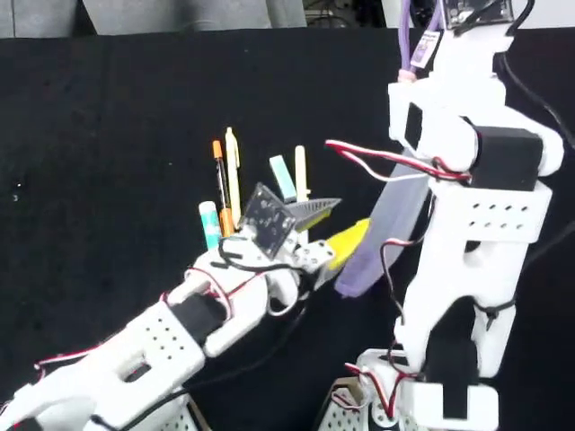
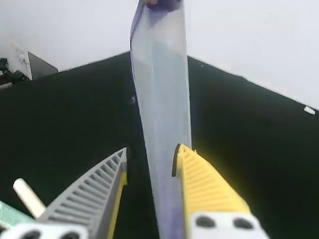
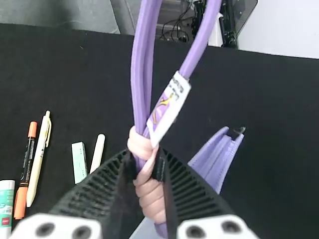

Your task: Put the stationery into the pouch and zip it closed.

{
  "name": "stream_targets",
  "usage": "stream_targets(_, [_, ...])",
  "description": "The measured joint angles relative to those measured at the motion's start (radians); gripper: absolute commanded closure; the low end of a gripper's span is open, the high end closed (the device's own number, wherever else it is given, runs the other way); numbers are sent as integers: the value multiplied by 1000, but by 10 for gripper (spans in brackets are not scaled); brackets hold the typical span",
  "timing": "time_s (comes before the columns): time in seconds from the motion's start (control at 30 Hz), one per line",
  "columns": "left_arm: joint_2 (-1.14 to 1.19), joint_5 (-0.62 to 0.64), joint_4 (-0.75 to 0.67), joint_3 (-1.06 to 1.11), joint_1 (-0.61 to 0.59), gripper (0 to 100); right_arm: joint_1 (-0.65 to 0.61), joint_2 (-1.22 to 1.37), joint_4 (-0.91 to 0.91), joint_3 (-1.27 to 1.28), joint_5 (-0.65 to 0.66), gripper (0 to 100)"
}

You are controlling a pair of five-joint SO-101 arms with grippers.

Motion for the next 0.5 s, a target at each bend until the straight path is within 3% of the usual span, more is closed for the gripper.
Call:
stream_targets(0.1, [112, -12, -51, -61, 48, 834, 0, -34, -77, 95, 0, 988])
stream_targets(0.23, [305, -124, -78, -143, 100, 836, 2, -80, -153, 199, 0, 988])
stream_targets(0.5, [466, -157, -192, -190, 94, 837, 55, -118, -288, 324, 21, 987])
